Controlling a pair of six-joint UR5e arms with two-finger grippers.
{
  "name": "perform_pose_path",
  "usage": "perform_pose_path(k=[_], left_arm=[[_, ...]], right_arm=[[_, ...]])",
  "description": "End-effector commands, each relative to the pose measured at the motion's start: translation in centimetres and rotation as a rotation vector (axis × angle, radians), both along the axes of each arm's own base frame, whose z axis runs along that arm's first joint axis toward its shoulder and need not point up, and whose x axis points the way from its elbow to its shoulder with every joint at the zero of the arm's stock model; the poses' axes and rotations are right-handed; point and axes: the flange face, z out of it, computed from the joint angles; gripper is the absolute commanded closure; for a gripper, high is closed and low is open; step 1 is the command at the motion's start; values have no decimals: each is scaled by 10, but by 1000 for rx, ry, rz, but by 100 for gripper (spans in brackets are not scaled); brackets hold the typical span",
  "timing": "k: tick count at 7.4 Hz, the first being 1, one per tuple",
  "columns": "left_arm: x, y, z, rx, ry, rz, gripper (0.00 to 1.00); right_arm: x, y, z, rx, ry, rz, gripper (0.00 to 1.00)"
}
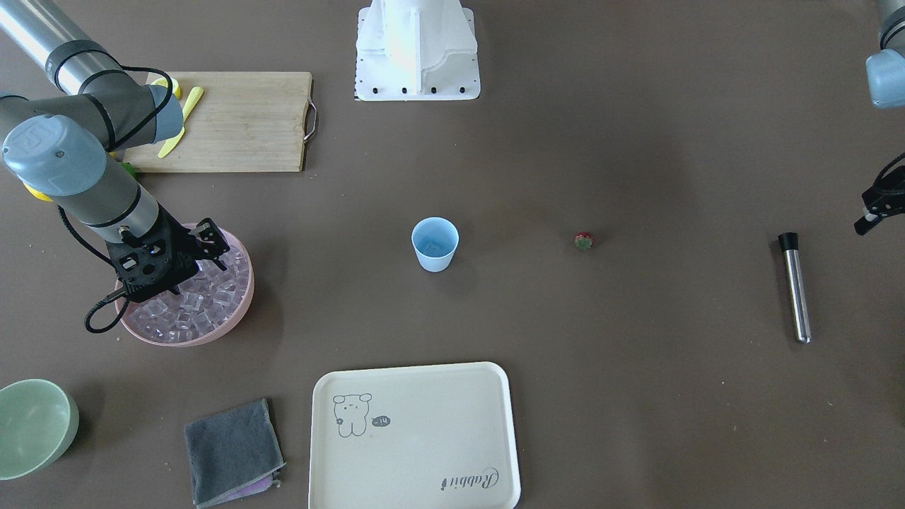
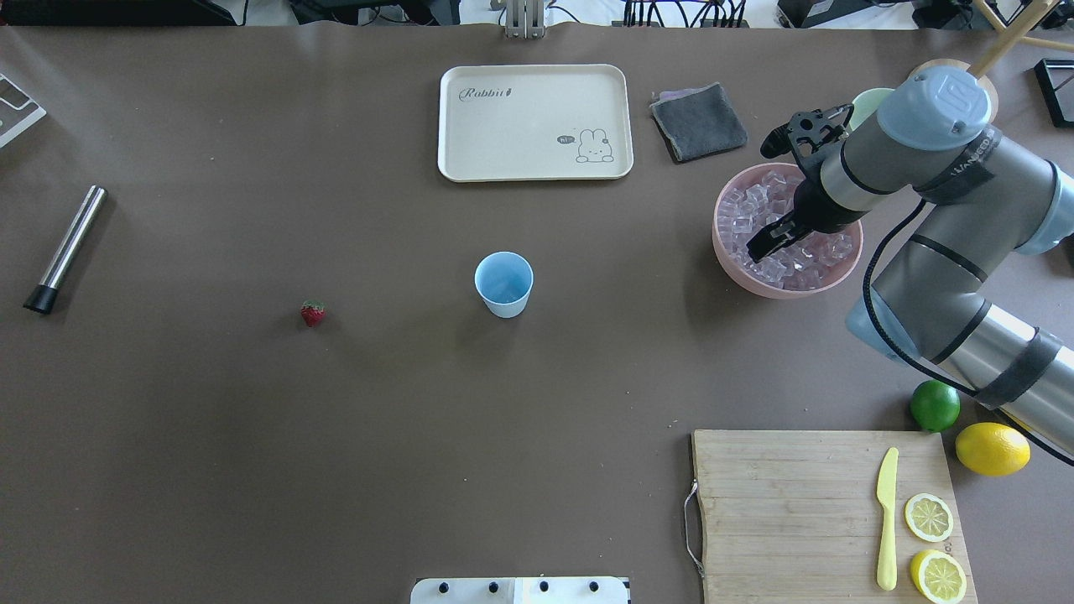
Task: Mash ice and strawberries in cup
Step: 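Return the right gripper to the pink bowl and grasp another ice cube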
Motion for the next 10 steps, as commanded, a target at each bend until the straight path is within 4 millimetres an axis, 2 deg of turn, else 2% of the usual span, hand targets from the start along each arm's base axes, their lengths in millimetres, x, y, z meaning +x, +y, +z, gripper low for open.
perform_pose_path(k=[1,6,10], left_arm=[[0,0,1,9,-29,-16,2],[2,1,2,13,-32,-13,2],[3,1,4,9,-33,-11,2]], right_arm=[[4,6,0,-3,-3,-3,23],[-6,18,3,-6,4,-14,30],[-7,19,1,-2,2,-17,51]])
